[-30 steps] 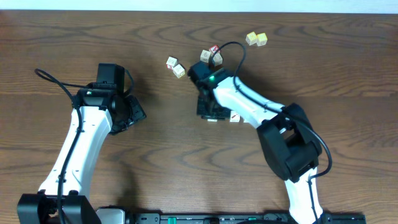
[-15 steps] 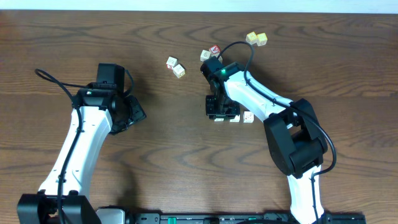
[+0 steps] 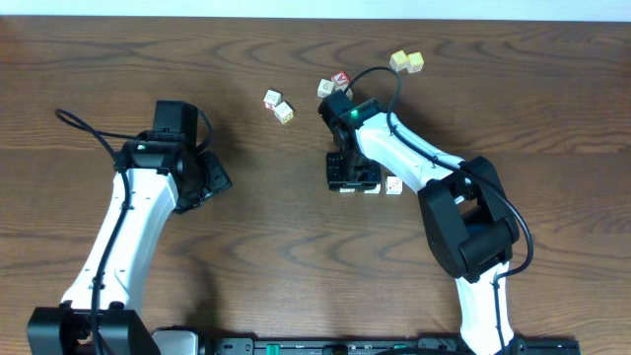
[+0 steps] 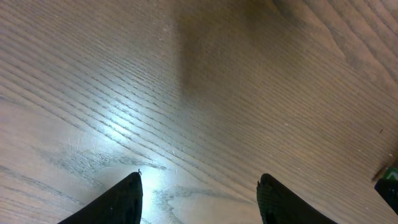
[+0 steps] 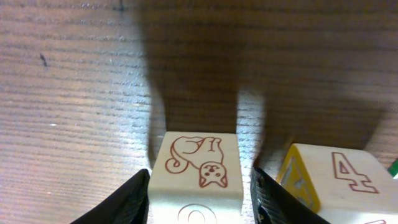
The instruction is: Lift 3 blocks
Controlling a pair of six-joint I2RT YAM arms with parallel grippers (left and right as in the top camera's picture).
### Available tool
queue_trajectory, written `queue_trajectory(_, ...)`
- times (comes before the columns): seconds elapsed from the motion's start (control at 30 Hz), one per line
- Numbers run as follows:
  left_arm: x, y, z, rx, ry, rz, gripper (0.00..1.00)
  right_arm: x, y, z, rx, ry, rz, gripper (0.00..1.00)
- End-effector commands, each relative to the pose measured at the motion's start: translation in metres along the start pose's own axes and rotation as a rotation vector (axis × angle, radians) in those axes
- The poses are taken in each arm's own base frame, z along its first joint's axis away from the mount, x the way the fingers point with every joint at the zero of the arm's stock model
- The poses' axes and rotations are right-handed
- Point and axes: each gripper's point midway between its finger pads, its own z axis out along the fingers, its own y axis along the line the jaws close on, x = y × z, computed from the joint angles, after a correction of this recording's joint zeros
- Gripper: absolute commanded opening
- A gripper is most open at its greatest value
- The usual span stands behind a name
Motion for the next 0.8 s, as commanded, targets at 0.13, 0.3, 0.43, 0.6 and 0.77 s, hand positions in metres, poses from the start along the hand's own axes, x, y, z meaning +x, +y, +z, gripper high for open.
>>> queue_trajectory(0.13,-0.002,0.004,0.0,-0.017,-0.007,0.002,0.6,-0.013,0.013,-0.035,-0.061,-0.062,-0.02,0.49)
queue_trajectory(0.3,-0.002,0.004,0.0,-0.017,-0.007,0.01,0.6,-0.026,0.016,-0.085,-0.101,-0.133,-0.043,0.5)
queue_trajectory(0.43,-0.002,0.004,0.0,-0.016,-0.006,0.01,0.54,-0.029,-0.004,-0.136,-0.118,-0.167,-0.068,0.46)
queue_trajectory(0.6,0.005,-0.006,0.0,0.041,0.03,0.014,0.19,-0.02,-0.055,-0.162,-0.086,-0.133,-0.1,0.07)
queue_trajectory(0.77,0.016,-0.033,0.002,0.161,0.088,0.078,0.07,-0.005,-0.103,-0.144,-0.055,-0.012,-0.119,0.01)
